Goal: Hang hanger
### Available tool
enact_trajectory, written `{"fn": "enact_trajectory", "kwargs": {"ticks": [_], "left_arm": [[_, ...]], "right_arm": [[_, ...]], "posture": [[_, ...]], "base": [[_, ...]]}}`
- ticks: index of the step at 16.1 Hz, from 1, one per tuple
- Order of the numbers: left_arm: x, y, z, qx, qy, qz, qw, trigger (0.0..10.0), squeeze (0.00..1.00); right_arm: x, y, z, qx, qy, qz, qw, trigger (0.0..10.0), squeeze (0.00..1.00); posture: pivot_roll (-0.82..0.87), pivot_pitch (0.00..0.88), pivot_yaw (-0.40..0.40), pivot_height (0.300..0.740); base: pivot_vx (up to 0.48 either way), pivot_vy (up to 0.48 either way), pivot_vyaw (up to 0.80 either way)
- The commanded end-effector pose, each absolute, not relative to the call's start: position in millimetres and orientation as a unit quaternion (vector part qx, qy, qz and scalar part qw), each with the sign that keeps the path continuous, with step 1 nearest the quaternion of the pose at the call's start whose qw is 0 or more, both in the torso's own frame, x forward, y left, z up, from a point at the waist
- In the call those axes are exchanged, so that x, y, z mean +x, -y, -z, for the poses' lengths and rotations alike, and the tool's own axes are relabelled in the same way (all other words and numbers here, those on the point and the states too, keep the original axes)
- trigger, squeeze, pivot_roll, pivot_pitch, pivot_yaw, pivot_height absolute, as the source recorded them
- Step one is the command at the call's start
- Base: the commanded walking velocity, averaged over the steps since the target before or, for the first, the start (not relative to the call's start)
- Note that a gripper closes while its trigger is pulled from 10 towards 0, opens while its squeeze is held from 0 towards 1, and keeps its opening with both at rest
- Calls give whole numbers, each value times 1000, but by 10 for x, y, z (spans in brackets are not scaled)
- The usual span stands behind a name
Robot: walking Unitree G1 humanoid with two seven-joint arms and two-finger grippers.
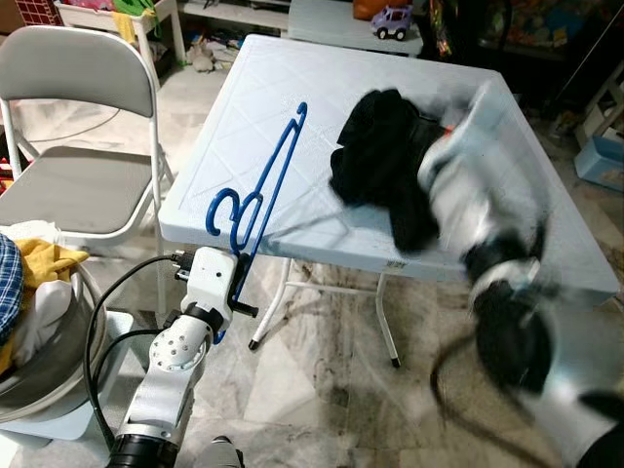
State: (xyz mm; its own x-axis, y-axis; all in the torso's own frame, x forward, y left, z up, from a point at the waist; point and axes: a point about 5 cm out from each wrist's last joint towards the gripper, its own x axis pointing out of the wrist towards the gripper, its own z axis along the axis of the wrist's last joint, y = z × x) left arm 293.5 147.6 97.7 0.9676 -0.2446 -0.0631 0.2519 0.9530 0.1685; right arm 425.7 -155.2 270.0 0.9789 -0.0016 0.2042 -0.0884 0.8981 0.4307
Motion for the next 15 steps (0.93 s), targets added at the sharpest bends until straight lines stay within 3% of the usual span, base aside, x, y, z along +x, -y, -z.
{"fn": "enact_trajectory", "kwargs": {"ticks": [1, 4, 6, 7, 8, 9, 12, 15], "left_arm": [[2902, -1508, -930, 89, -35, 116, 989, 10000, 0], [2883, -1515, -930, 88, -35, 109, 990, 10000, 0], [2880, -1489, -919, 85, -37, 113, 989, 10000, 0], [2881, -1478, -917, 84, -37, 116, 989, 10000, 0], [2882, -1471, -916, 84, -38, 118, 989, 10000, 0], [2886, -1456, -913, 85, -39, 123, 988, 10000, 0], [2913, -1438, -919, 86, -40, 131, 987, 10000, 0], [2945, -1414, -933, 87, -38, 137, 986, 10000, 0]], "right_arm": [[4248, 1659, -3061, 233, 168, -20, 958, 0, 0], [4211, 1729, -3226, 209, 222, -28, 952, 0, 0], [4207, 1741, -2680, 173, 151, -31, 973, 0, 0], [4197, 1682, -2338, 118, 70, -44, 990, 10000, 0], [4145, 1620, -1960, 47, -20, -67, 996, 10000, 0], [4001, 1577, -1486, -35, -112, -117, 986, 10000, 1000], [3903, 1664, -1297, -14, -122, -125, 985, 10000, 1000], [3891, 1685, -1313, -45, -119, -154, 980, 10000, 1000]], "posture": [[341, 137, -145, 740], [338, 138, -153, 740], [325, 137, -147, 740], [320, 137, -144, 740], [313, 137, -139, 740], [311, 136, -138, 740], [293, 131, -118, 740], [293, 122, -113, 740]], "base": [[0, 0, 0], [0, 0, 0], [0, 0, 0], [0, 0, 0], [0, 0, 0], [0, 0, 0], [0, 0, 0], [0, 0, 0]]}}
